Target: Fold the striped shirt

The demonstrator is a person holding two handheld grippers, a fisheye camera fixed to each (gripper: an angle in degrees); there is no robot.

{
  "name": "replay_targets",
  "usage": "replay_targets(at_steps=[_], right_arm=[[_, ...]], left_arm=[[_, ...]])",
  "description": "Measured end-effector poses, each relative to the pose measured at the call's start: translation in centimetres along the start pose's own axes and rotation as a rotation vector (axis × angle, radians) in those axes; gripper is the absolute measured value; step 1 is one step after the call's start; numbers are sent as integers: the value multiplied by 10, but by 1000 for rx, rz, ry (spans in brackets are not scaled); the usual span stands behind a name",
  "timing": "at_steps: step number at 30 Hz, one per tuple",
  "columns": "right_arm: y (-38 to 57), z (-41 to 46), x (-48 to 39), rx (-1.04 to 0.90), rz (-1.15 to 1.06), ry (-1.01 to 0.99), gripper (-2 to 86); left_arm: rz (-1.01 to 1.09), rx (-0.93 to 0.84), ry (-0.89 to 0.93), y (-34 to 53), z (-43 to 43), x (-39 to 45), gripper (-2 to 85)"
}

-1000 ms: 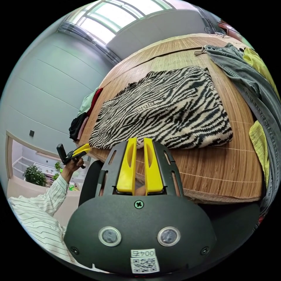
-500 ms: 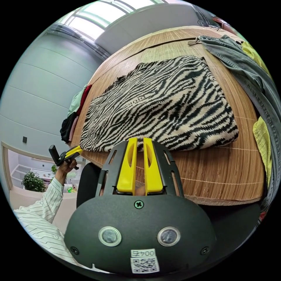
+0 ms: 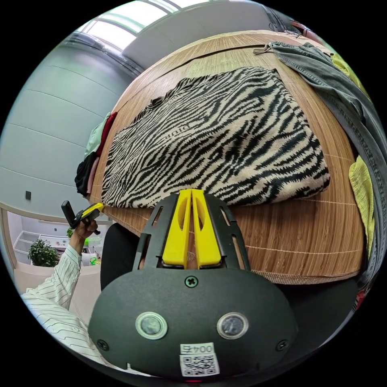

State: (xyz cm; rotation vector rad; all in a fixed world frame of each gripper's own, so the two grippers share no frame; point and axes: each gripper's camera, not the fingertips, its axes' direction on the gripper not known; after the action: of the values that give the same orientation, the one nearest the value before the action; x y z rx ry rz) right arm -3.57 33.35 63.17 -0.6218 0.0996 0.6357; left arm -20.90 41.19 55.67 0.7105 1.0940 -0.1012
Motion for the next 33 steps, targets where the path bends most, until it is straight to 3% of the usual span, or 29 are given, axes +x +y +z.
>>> replay_targets(at_steps=[3,7,10,15,20,22,33], right_arm=[[4,1,-1,16,-22,10,-4],[14,-9,3,66,-49,-38,13],[31,-35,13,138,-74,-24,48],[64,-91,75,205,-30,122,74],[64,-116,129,193,-29,118,72],[52,-115,138,161,-72,55,76],[-12,-90,141,-21,-523,140,107]], left_arm=[[-42,29,11,6,-17,-7,3],[-60,294,41,-4,-59,13,4],[-69,357,19,-31,-46,36,6],[-145,280,-14,-63,16,44,12],[-302,186,-80,-67,39,17,3],[-314,141,-87,-70,42,9,2],[-357,70,-108,-77,45,-12,0]])
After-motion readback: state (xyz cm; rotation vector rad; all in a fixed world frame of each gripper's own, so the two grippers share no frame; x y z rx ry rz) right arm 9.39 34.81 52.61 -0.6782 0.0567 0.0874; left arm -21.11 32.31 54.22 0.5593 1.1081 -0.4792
